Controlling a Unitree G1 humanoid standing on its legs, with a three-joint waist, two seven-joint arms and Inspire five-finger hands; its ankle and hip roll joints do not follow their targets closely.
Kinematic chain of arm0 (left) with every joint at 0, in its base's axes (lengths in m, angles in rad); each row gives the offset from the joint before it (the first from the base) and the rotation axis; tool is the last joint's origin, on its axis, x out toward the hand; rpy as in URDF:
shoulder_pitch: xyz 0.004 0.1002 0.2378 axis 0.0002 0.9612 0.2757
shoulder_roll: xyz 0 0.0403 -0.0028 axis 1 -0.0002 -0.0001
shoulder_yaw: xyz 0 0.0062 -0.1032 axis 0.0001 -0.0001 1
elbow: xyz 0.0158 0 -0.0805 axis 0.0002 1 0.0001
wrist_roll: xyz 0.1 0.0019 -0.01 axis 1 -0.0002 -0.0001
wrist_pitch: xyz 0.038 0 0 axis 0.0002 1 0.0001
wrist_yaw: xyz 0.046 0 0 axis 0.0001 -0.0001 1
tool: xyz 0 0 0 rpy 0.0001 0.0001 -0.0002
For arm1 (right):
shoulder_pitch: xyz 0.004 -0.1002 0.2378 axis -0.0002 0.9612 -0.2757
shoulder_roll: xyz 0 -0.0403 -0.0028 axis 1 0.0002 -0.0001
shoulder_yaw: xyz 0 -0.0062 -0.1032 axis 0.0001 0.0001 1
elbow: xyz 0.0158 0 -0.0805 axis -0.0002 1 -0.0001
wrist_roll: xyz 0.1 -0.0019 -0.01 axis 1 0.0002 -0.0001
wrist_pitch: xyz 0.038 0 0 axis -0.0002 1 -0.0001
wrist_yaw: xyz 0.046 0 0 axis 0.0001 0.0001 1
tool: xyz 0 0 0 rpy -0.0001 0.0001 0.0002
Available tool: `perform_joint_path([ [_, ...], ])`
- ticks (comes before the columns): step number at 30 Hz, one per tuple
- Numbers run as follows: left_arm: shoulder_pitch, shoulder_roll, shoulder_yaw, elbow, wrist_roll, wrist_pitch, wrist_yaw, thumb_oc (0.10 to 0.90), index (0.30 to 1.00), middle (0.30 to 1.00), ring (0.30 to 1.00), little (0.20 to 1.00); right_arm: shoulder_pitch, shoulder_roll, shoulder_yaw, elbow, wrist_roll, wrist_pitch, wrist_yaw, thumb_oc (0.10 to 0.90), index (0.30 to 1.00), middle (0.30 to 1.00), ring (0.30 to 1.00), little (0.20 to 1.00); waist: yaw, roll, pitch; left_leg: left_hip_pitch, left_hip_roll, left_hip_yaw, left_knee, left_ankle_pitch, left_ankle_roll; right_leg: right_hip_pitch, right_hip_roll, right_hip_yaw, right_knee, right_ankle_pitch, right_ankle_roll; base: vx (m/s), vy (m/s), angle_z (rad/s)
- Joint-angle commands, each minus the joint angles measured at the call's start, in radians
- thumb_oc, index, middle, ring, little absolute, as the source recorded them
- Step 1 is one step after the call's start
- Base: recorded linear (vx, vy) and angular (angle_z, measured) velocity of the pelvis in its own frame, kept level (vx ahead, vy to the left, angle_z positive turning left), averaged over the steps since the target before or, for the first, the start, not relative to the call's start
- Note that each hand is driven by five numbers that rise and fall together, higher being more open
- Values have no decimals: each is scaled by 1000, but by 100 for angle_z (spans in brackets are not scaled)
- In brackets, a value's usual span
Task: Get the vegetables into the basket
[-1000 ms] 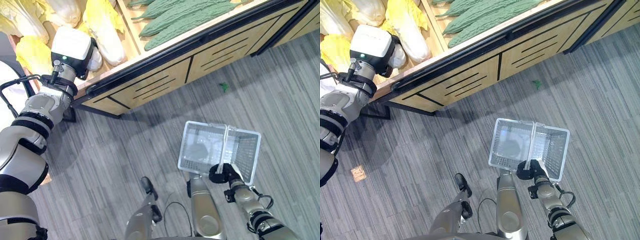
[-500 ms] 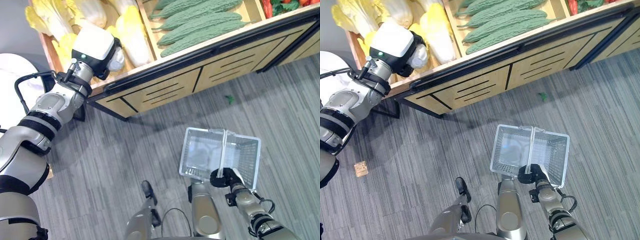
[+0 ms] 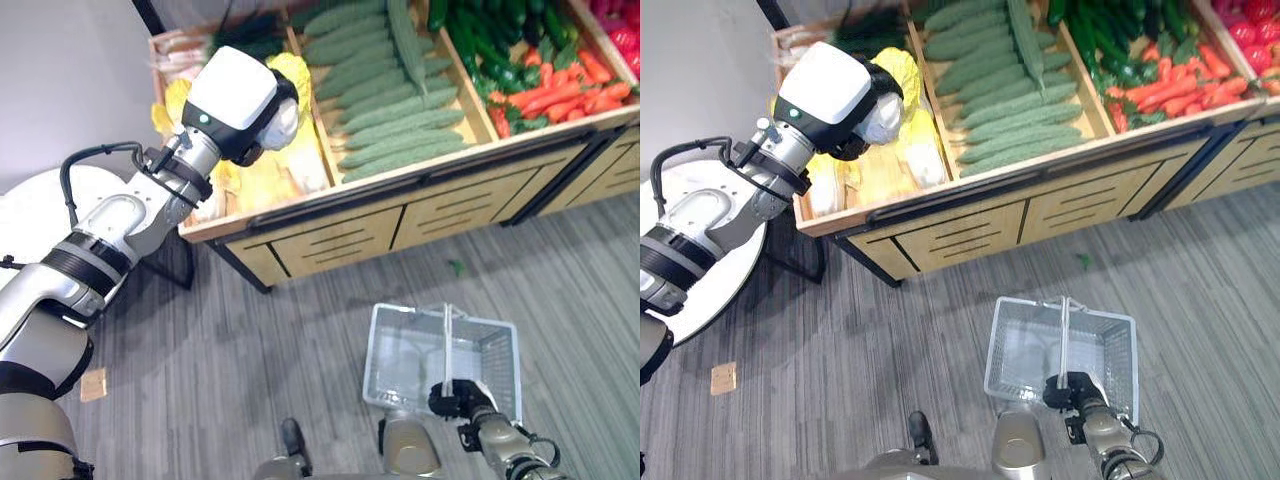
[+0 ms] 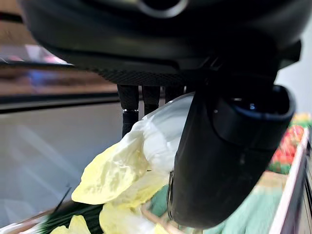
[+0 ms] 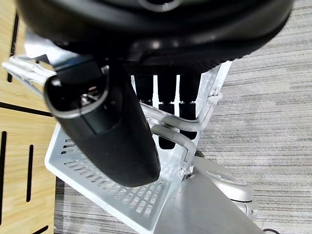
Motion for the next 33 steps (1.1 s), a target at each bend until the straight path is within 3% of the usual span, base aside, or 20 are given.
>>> perform_joint_path([
  [1, -26, 40, 175, -15, -64, -7, 45, 400, 300, 300, 300, 300, 68, -10, -6, -7, -32, -9, -3, 400, 300, 300, 300, 300, 0, -35, -85, -12, -8, 9, 7, 0, -10, 73, -21, 18, -1, -87, 103, 18, 52, 13],
  [5, 98, -33, 256, -105, -99, -24, 20, 400, 300, 300, 300, 300, 66, 7, -22, 19, -44, 7, -2, 400, 300, 300, 300, 300, 9, -55, -112, 27, -13, 0, 7, -13, -3, 119, -27, 10, -1, -93, 104, 4, 65, 12],
  [9, 274, -162, 360, -227, -189, -53, -31, 400, 300, 300, 300, 300, 54, 31, -48, 38, -47, 29, 6, 400, 300, 300, 300, 300, 24, -84, -136, 62, -22, -15, 7, -29, 12, 162, -34, 2, 0, -98, 104, -22, 61, 15],
  [17, 488, -305, 443, -383, -355, -83, -148, 400, 300, 300, 300, 300, 59, 55, -58, 18, -45, 37, 10, 400, 300, 300, 300, 300, 42, -108, -154, 101, -33, -18, 7, -48, 32, 201, -44, 1, 3, -103, 106, -9, 50, 5],
  [19, 607, -404, 462, -424, -500, -90, -190, 400, 300, 300, 300, 300, 56, 77, -89, 10, 2, 35, -2, 400, 300, 300, 300, 300, 47, -119, -149, 105, -39, -22, 7, -50, 43, 201, -48, 6, 8, -97, 105, -79, 74, -2],
  [24, 760, -565, 438, -454, -806, -77, -260, 400, 300, 300, 300, 300, 37, 119, -125, -3, 125, 25, -28, 400, 300, 300, 300, 300, 53, -132, -135, 102, -54, -26, 7, -54, 60, 193, -61, 11, 13, -84, 108, -56, 56, 1],
  [33, 800, -571, 465, -472, -782, -50, -205, 400, 300, 300, 300, 300, 36, 133, -130, -18, 140, 25, -65, 400, 300, 300, 300, 300, 72, -152, -103, 96, -82, -32, 7, -60, 81, 189, -89, 10, 23, -69, 122, -30, 43, 1],
])
